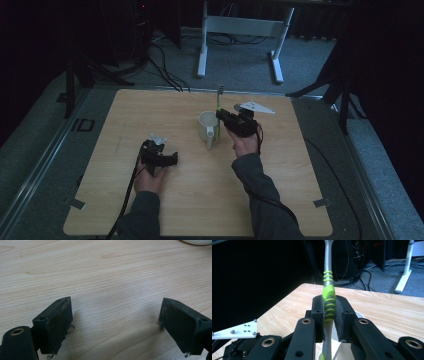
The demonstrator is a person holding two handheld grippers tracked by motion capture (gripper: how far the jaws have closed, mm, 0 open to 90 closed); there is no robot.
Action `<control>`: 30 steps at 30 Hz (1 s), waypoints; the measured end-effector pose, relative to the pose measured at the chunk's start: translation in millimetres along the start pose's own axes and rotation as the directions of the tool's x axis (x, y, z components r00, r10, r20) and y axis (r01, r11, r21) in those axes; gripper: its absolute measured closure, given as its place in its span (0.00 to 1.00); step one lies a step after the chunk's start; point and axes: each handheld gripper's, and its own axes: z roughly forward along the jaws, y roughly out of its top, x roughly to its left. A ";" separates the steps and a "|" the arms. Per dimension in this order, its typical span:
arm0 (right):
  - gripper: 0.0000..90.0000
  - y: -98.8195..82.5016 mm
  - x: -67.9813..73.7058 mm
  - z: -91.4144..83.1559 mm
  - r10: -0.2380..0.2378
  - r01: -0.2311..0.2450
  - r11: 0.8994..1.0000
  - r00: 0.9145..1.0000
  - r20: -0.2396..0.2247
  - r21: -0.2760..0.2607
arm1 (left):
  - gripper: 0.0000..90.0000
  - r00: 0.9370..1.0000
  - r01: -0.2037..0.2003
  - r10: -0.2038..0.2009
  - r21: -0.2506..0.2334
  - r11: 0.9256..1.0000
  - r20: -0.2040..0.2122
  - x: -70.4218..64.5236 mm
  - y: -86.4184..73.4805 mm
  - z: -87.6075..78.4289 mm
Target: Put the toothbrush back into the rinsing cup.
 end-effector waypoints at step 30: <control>0.87 5.4 9.9 18.5 -0.033 0.033 0.999 0.999 0.007 -0.036 | 0.13 1.000 -0.002 0.002 -0.002 1.000 0.002 -0.2 -0.1 0.1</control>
